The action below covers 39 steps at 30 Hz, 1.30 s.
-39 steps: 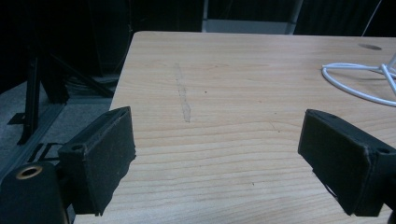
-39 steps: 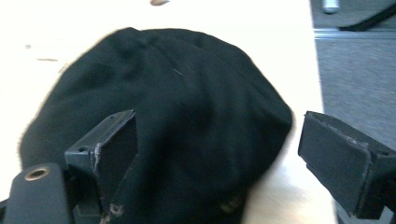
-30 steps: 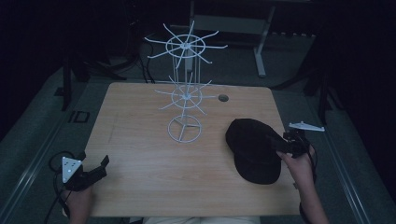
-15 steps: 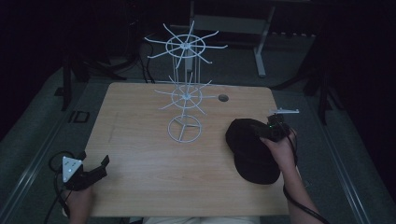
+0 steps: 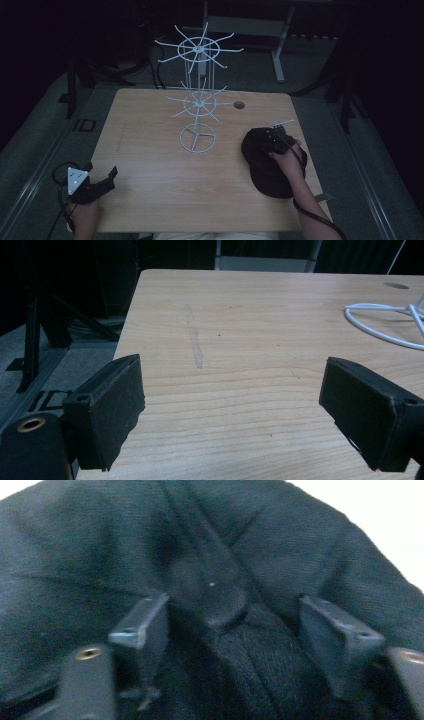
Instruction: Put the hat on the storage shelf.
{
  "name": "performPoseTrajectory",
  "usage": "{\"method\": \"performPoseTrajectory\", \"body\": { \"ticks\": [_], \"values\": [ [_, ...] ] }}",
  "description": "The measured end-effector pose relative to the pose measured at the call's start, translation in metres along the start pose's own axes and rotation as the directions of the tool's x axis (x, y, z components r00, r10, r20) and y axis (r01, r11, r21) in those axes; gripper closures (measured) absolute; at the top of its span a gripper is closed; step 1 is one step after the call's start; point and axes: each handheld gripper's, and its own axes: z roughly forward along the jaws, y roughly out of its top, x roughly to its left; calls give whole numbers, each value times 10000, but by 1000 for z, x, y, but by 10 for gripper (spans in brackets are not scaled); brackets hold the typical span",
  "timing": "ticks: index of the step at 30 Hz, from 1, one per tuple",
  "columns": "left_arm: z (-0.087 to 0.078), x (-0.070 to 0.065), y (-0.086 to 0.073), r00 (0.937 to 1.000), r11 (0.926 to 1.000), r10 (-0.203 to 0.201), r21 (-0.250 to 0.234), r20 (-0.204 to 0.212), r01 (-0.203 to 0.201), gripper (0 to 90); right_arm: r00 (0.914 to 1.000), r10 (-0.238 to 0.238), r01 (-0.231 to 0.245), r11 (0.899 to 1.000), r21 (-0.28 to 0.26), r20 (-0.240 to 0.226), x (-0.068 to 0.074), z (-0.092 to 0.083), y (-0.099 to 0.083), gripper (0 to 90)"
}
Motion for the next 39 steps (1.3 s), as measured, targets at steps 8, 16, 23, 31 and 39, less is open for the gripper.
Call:
{"method": "performPoseTrajectory", "body": {
  "ticks": [8, 16, 23, 31, 39],
  "values": [
    [0, 0, 0, 10000, 10000, -47, 3, -38, 47, 117, 9978, -642, 633, 9966, -531, -161, 5, -9, -2, 716],
    [0, 0, 0, 10000, 10000, -10, 17, -51, 10, 118, 9959, -842, 770, 9816, -1749, -345, 0, -45, -4, 729],
    [0, 0, 0, 10000, 10000, -39, -2, -62, 39, 118, 9953, -414, 180, 9669, -2545, -871, -13, -74, -5, 729],
    [0, 0, 0, 10000, 10000, -19, 10, -50, 19, 118, 9921, -680, 298, 9440, -3285, -1054, -18, -108, -8, 730],
    [0, 0, 0, 10000, 10000, -42, 18, -71, 42, 118, 9820, -1169, 375, 8905, -4535, -1484, -22, -159, -2, 732]
  ]
}}
